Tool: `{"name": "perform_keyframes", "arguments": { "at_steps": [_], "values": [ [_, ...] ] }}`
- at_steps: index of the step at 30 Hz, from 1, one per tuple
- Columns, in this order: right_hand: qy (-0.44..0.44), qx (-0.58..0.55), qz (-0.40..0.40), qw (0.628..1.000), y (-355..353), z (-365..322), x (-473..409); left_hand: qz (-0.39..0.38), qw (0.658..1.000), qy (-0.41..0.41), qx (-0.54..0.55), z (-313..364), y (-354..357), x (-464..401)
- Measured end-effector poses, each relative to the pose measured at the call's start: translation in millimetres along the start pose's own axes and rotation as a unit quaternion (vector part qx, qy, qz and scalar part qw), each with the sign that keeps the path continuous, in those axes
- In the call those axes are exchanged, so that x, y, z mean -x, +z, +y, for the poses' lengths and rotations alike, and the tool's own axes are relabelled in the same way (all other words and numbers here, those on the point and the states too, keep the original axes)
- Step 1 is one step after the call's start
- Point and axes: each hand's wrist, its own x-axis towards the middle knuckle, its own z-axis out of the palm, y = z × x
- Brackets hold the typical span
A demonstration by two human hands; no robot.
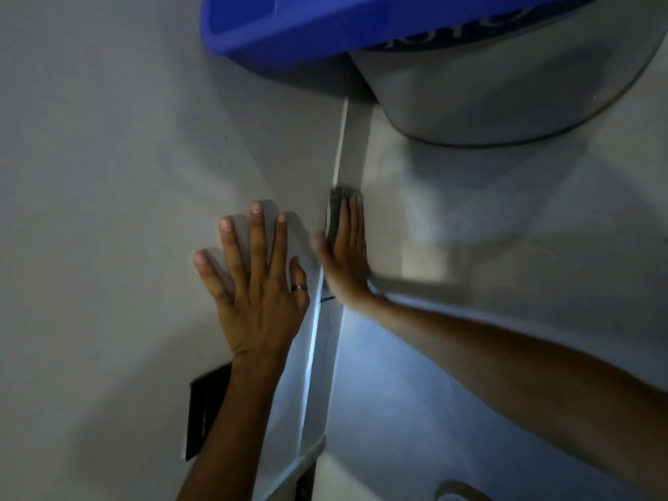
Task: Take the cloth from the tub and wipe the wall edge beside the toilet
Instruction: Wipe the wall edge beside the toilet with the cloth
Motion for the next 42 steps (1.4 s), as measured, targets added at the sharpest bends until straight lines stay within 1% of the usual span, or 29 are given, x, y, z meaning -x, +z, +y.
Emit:
{"name": "perform_keyframes", "arguments": {
  "at_steps": [3, 4, 6, 9, 14, 17, 19, 21, 23, 25, 27, 29, 31, 34, 37, 40, 42],
  "values": [
    [-0.012, 0.021, -0.096, 0.995, 26.8, 32.8, 93.0, -0.001, 1.000, 0.008, -0.020, 4.3, 2.5, -9.1],
    [-0.009, 0.017, -0.116, 0.993, 32.6, 41.7, 111.0, -0.002, 1.000, 0.005, -0.022, 5.7, 3.9, -10.2],
    [0.000, 0.008, -0.123, 0.992, 36.8, 48.4, 114.8, -0.003, 1.000, -0.002, -0.020, 6.1, 5.6, -10.5],
    [-0.023, 0.023, -0.080, 0.996, 20.3, 28.6, 59.4, 0.003, 1.000, 0.001, -0.013, 4.8, 6.5, -8.9],
    [-0.030, -0.018, 0.031, 0.999, -32.9, -16.3, -87.6, 0.018, 1.000, -0.004, -0.006, 9.5, 7.1, -12.4],
    [-0.025, -0.041, 0.039, 0.998, -52.4, -35.8, -129.8, 0.009, 1.000, -0.006, -0.009, 9.8, 8.7, -15.1],
    [-0.027, -0.040, 0.033, 0.998, -55.4, -38.4, -129.5, 0.003, 1.000, -0.006, -0.006, 9.9, 7.0, -16.8],
    [-0.030, -0.023, 0.017, 0.999, -48.2, -34.5, -107.3, 0.010, 1.000, -0.009, -0.002, 10.9, 4.1, -16.3],
    [-0.022, -0.008, -0.016, 1.000, -32.4, -20.9, -63.6, 0.010, 1.000, -0.006, 0.002, 11.2, 0.6, -17.1],
    [-0.020, 0.029, -0.074, 0.997, -10.3, 3.4, -1.6, 0.004, 1.000, 0.001, 0.004, 7.8, -1.2, -18.2],
    [-0.046, 0.086, -0.138, 0.986, 8.0, 35.3, 66.1, 0.000, 1.000, 0.004, 0.015, 4.8, -2.8, -18.9],
    [-0.076, 0.101, -0.191, 0.973, 19.8, 64.7, 112.5, -0.006, 0.999, 0.005, 0.037, 4.1, -5.9, -20.2],
    [-0.061, 0.084, -0.217, 0.971, 23.8, 74.7, 128.1, -0.014, 0.998, 0.007, 0.054, 3.8, -10.4, -21.2],
    [-0.050, 0.070, -0.234, 0.968, 17.2, 65.5, 111.7, -0.043, 0.996, 0.008, 0.073, 1.2, -16.5, -21.8],
    [-0.047, 0.066, -0.211, 0.974, 2.0, 44.8, 67.7, -0.064, 0.995, 0.008, 0.076, -6.3, -22.6, -22.3],
    [-0.038, 0.052, -0.146, 0.987, -14.8, 12.6, 6.4, -0.068, 0.995, -0.010, 0.077, -16.2, -32.1, -17.7],
    [-0.053, 0.057, -0.103, 0.992, -27.0, -4.4, -31.6, -0.067, 0.995, -0.019, 0.075, -22.5, -38.1, -13.9]
  ]
}}
